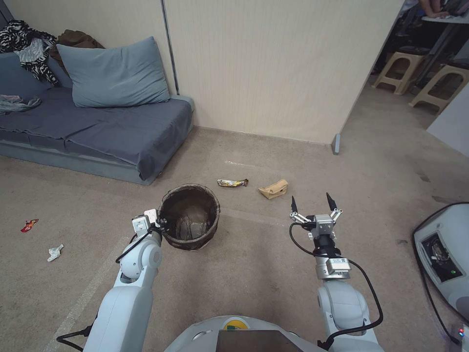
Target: Pick up the trash bin, then pick up the garbage from the floor and place it into the trash bin.
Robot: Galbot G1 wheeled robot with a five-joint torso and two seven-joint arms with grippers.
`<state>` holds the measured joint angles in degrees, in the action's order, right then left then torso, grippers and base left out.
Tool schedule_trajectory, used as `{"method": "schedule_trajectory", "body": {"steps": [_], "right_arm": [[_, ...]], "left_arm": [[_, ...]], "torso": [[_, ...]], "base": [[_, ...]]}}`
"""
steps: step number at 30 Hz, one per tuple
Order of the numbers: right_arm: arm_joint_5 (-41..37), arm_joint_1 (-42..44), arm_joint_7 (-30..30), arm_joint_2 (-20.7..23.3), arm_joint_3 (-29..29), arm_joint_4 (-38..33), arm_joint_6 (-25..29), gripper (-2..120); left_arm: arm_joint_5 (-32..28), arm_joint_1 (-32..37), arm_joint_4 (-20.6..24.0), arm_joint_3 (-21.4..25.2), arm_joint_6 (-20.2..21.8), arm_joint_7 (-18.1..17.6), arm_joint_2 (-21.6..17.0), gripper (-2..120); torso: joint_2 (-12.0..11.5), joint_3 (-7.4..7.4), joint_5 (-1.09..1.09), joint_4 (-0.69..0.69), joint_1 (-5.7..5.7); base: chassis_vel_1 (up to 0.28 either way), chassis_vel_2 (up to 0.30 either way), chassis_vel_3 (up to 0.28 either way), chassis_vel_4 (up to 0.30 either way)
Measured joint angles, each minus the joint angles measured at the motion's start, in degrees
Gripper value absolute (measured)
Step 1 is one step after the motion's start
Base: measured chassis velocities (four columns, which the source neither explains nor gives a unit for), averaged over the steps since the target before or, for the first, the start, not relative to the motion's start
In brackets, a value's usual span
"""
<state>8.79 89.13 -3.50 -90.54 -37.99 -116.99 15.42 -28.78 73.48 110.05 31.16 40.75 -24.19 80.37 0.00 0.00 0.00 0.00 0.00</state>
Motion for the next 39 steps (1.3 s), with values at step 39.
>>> {"method": "schedule_trajectory", "body": {"steps": [39], "right_arm": [[-4.95, -0.48, -3.31, -0.47, -0.26, 1.46, 2.72, 99]], "left_arm": [[8.31, 11.13, 25.58, -0.08, -2.65, 2.04, 1.41, 6]], "torso": [[0.0, 0.01, 0.0, -0.01, 0.0]], "base": [[-0.011, 0.009, 0.009, -0.012]]}}
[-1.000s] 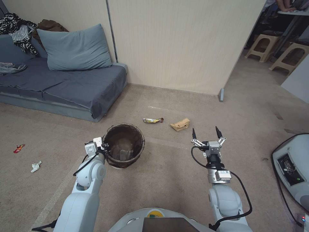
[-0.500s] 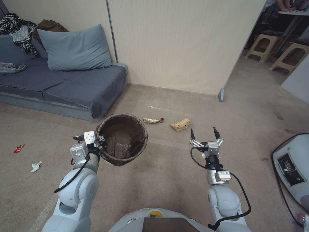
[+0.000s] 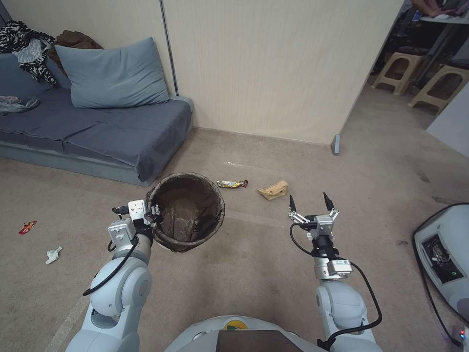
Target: Pick up the trash bin, then pick up the garbage from the floor and place it into the trash bin.
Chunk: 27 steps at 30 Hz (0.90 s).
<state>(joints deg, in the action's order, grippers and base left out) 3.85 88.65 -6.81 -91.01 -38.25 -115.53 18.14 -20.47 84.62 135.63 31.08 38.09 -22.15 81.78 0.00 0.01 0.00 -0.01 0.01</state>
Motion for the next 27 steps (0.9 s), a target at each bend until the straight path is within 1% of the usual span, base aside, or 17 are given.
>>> {"method": "schedule_trajectory", "body": {"steps": [3, 8, 12, 13, 15, 16, 17, 18, 19, 21, 23, 27], "right_arm": [[0.0, -0.02, -0.26, -0.04, 0.02, 0.21, 0.04, 100], [0.01, -0.08, -0.46, -0.1, 0.06, 0.32, 0.07, 100], [0.09, -0.11, -0.53, -0.11, 0.08, 0.4, 0.07, 100], [0.11, -0.11, -0.53, -0.12, 0.06, 0.41, 0.08, 100], [0.29, -0.11, -0.54, -0.17, 0.1, 0.46, 0.12, 100], [1.02, -0.19, -0.51, -0.17, 0.1, 0.67, 0.53, 100], [1.72, -0.37, -0.46, -0.2, 0.17, 0.86, 1.0, 100], [1.72, -0.37, -0.46, -0.2, 0.17, 0.86, 1.0, 100], [1.94, -0.48, -0.45, -0.19, 0.15, 1.06, 1.62, 100], [2.25, -0.6, -1.13, -0.15, 0.16, 1.34, 2.82, 100], [2.3, -0.65, -1.44, -0.14, 0.15, 1.45, 3.44, 100], [2.31, -0.88, -1.54, -0.05, 0.18, 1.76, 4.42, 100]], "left_arm": [[0.0, -0.09, -0.16, 0.02, -0.02, 0.0, -0.06, 6], [0.0, -0.22, -0.34, 0.06, -0.04, 0.0, -0.1, 6], [-0.01, -0.33, -0.4, 0.07, -0.06, 0.0, -0.12, 6], [-0.02, -0.4, -0.48, 0.08, -0.07, 0.0, -0.13, 6], [-0.03, -0.44, -0.54, 0.09, -0.08, 0.0, -0.14, 6], [-0.04, -0.5, -0.74, 0.08, -0.1, 0.0, -0.14, 6], [-0.03, -0.54, -0.81, 0.09, -0.13, 0.0, -0.15, 6], [-0.03, -0.54, -0.81, 0.09, -0.13, 0.0, -0.15, 6], [-0.03, -0.55, -0.87, 0.08, -0.14, -0.01, -0.15, 6], [-0.04, -0.54, -0.86, 0.06, -0.15, 0.0, -0.17, 6], [-0.04, -0.55, -0.87, 0.06, -0.15, 0.0, -0.17, 6], [-0.07, -0.48, -0.83, 0.07, -0.15, 0.0, -0.19, 6]], "torso": [[0.0, 0.0, 0.0, 0.0, 0.0], [0.0, 0.0, -0.01, 0.01, 0.0], [0.0, -0.01, 0.0, 0.02, 0.0], [0.0, -0.01, -0.02, 0.0, 0.0], [0.0, -0.01, 0.02, 0.01, 0.0], [0.0, -0.01, -0.02, -0.01, -0.01], [0.0, -0.02, 0.04, 0.03, -0.01], [0.0, -0.02, 0.04, 0.03, -0.01], [-0.01, -0.02, -0.03, 0.0, -0.02], [-0.01, -0.03, 0.02, 0.01, -0.02], [-0.01, -0.02, -0.01, 0.0, -0.02], [0.0, 0.0, -0.01, 0.0, -0.01]], "base": [[-0.147, 0.152, 0.152, -0.14], [-0.204, 0.231, 0.196, -0.232], [-0.266, 0.27, 0.266, -0.255], [-0.228, 0.277, 0.255, -0.276], [-0.256, 0.262, 0.254, -0.265], [-0.242, 0.264, 0.254, -0.219], [-0.242, 0.201, 0.243, -0.219], [-0.242, 0.201, 0.243, -0.219], [-0.205, 0.201, 0.243, -0.171], [-0.13, 0.13, 0.11, -0.128], [-0.065, 0.065, 0.036, -0.043], [0.021, -0.036, -0.026, 0.024]]}}
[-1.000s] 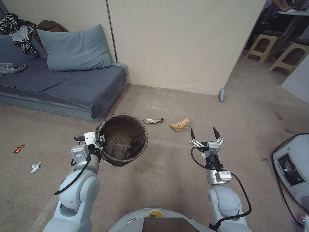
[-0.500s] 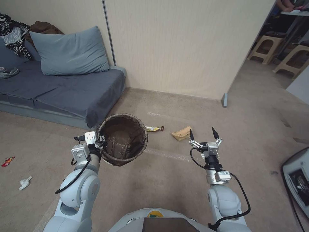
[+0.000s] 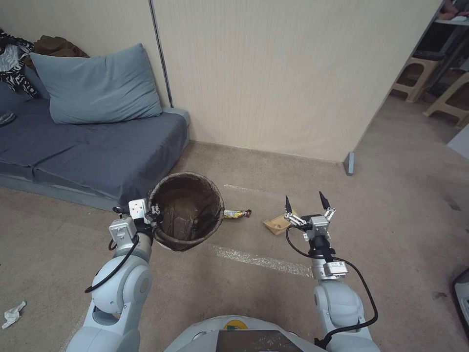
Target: Pick up the trash bin, then pick up the garbage from the floor and place it into the trash bin.
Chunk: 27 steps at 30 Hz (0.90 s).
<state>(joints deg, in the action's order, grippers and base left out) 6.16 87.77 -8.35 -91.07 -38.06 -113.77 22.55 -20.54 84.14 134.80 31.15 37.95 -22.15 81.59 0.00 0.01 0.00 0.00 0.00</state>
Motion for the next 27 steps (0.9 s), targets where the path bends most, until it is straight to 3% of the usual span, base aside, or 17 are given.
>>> {"method": "schedule_trajectory", "body": {"steps": [16, 20, 23, 24, 27], "right_arm": [[4.04, -5.6, 1.87, 5.46, 0.09, 3.89, -2.68, 100], [6.39, -10.86, -7.57, 11.43, -1.4, 8.01, -4.89, 100], [6.84, -13.27, -10.98, 13.26, -1.39, 10.18, -5.2, 100], [7.65, -17.71, -15.01, 15.71, -0.5, 14.77, -5.17, 100], [11.23, -22.39, -19.84, 17.71, 0.46, 20.51, -4.28, 100]], "left_arm": [[-0.53, -0.04, 0.61, -0.09, 0.01, -0.03, -0.7, 6], [-1.43, -0.13, 0.82, 0.08, 0.01, -0.03, -1.72, 6], [-1.61, -0.28, 0.85, 0.09, 0.0, -0.02, -2.01, 6], [-1.71, -0.51, 0.83, 0.1, 0.02, -0.01, -2.3, 6], [-1.73, -0.88, 0.32, 0.05, 0.06, -0.01, -2.49, 6]], "torso": [[0.0, -0.01, 0.01, 0.01, 0.0], [0.0, 0.0, 0.02, -0.01, 0.0], [0.0, -0.01, 0.01, 0.0, 0.0], [0.0, -0.01, 0.03, 0.01, 0.0], [0.0, -0.01, 0.02, 0.03, 0.0]], "base": [[0.013, -0.011, -0.012, 0.012], [0.0, 0.0, 0.0, 0.0], [0.0, 0.0, 0.0, 0.0], [0.0, 0.0, 0.0, 0.0], [0.0, 0.0, 0.0, 0.0]]}}
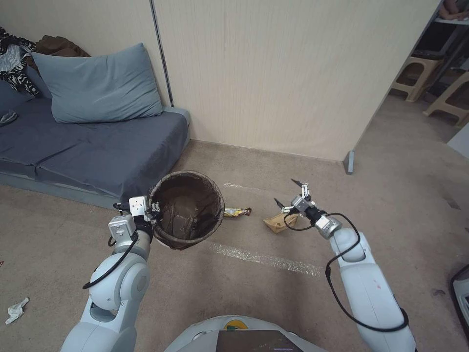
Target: Pick up the trash bin, then pick up the garbage from the floor and place it into the trash bin.
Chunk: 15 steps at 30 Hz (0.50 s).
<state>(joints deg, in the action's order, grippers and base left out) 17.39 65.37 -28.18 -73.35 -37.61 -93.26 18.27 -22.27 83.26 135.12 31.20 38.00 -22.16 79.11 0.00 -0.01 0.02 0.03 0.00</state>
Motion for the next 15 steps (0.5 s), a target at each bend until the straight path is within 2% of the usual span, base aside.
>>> {"method": "schedule_trajectory", "body": {"steps": [2, 3, 5, 6, 9, 10, 12, 15], "right_arm": [[5.94, -3.47, -6.76, 1.57, 0.15, 4.96, 3.01, 100], [5.94, -3.47, -6.76, 1.57, 0.15, 4.96, 3.01, 100], [11.9, -5.67, -11.75, 2.64, 0.31, 7.89, 6.72, 100], [11.9, -5.67, -11.75, 2.64, 0.31, 7.89, 6.72, 100], [19.12, -7.95, -20.67, 4.03, 0.81, 10.99, 12.25, 100], [19.12, -7.95, -20.67, 4.03, 0.81, 10.99, 12.25, 100], [21.57, -8.51, -26.39, 4.22, 0.13, 12.08, 15.34, 100], [22.25, -8.54, -28.98, 4.73, -0.23, 12.72, 16.5, 100]], "left_arm": [[0.0, -0.34, -0.76, -0.19, 0.05, 0.01, -0.19, 6], [0.0, -0.34, -0.76, -0.19, 0.05, 0.01, -0.19, 6], [0.06, -0.41, -1.17, -0.23, 0.05, 0.03, -0.19, 6], [0.06, -0.41, -1.17, -0.23, 0.05, 0.03, -0.19, 6], [0.44, -0.46, -1.47, -0.56, 0.05, 0.04, 0.18, 6], [0.44, -0.46, -1.47, -0.56, 0.05, 0.04, 0.18, 6], [0.54, -0.42, -1.48, -0.55, 0.05, 0.04, 0.2, 6], [0.54, -0.42, -1.46, -0.48, 0.05, 0.04, 0.1, 6]], "torso": [[0.0, 0.0, 0.0, -0.04, 0.0], [0.0, 0.0, 0.0, -0.04, 0.0], [0.0, 0.0, 0.0, -0.04, 0.0], [0.0, 0.0, 0.0, -0.04, 0.0], [0.0, 0.0, -0.01, -0.04, 0.0], [0.0, 0.0, -0.01, -0.04, 0.0], [0.0, 0.0, -0.01, -0.03, 0.0], [0.0, 0.01, -0.01, -0.03, 0.0]], "base": [[0.0, 0.0, 0.0, 0.0], [0.0, 0.0, 0.0, 0.0], [0.0, 0.0, 0.0, 0.0], [0.0, 0.0, 0.0, 0.0], [0.0, 0.0, 0.0, 0.0], [0.0, 0.0, 0.0, 0.0], [0.0, 0.0, 0.0, 0.0], [0.0, 0.0, 0.0, 0.0]]}}
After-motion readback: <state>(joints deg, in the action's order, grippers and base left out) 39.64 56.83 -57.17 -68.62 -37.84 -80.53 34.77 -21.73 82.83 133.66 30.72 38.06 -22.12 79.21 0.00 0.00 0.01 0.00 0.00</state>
